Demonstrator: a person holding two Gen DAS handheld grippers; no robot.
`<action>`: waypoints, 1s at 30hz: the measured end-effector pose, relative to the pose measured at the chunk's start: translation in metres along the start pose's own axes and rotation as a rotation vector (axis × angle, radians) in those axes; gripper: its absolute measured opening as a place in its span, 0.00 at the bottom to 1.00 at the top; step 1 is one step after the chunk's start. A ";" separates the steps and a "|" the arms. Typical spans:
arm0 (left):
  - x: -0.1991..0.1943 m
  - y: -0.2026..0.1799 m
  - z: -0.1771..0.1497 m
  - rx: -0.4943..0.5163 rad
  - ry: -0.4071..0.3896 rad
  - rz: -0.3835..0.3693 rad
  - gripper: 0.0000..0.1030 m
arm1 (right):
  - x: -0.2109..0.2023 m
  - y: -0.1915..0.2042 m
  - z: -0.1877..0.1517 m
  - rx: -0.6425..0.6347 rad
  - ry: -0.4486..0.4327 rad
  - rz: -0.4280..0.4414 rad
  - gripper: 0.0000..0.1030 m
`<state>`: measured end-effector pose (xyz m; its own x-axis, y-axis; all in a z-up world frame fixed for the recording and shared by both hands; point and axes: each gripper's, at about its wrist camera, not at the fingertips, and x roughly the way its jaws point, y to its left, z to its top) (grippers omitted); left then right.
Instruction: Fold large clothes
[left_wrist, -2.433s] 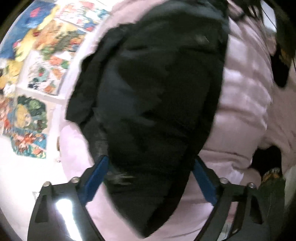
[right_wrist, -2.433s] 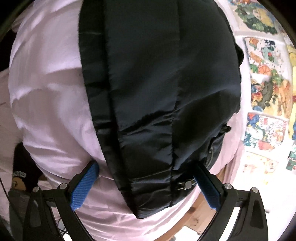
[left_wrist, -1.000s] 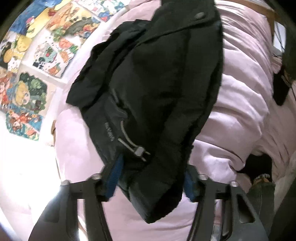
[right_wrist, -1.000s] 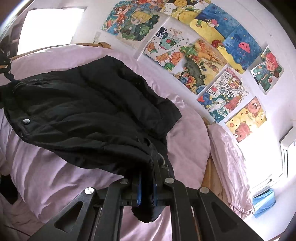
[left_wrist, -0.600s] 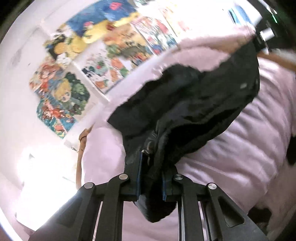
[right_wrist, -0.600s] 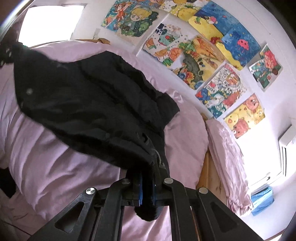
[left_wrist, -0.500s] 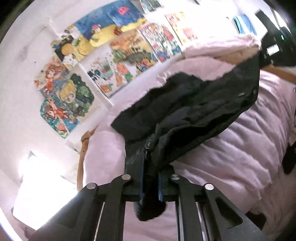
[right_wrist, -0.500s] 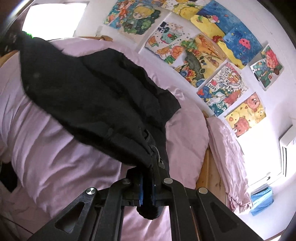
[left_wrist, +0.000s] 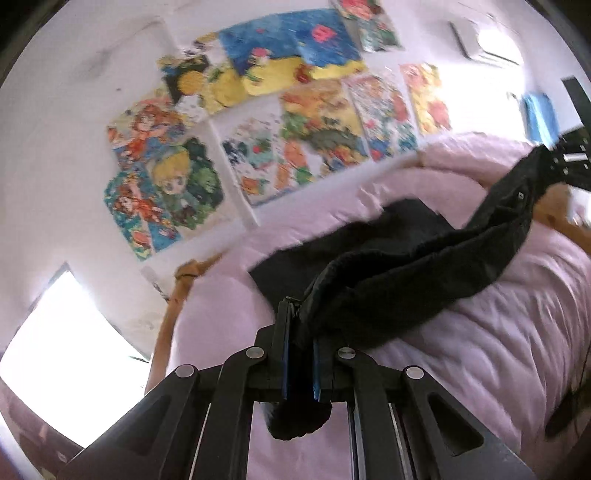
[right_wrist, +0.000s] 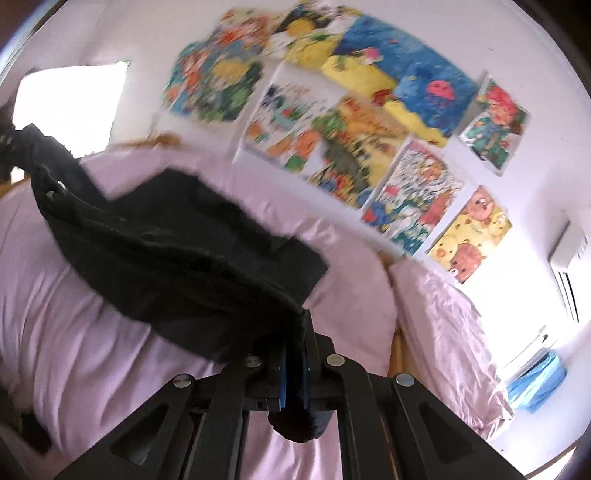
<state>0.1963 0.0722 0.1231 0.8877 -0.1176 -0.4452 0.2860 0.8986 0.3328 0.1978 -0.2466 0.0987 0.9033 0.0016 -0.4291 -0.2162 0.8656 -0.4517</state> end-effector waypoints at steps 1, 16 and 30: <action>0.005 0.004 0.010 -0.019 -0.012 0.010 0.07 | 0.005 -0.005 0.007 0.019 -0.014 -0.009 0.06; 0.156 0.045 0.103 -0.119 -0.013 0.173 0.07 | 0.143 -0.052 0.088 0.210 -0.108 -0.142 0.06; 0.289 0.065 0.095 -0.269 0.005 0.164 0.05 | 0.274 -0.058 0.086 0.201 -0.098 -0.097 0.06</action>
<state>0.5056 0.0569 0.0952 0.9119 0.0396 -0.4084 0.0328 0.9851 0.1688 0.4899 -0.2532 0.0749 0.9500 -0.0465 -0.3086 -0.0570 0.9464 -0.3180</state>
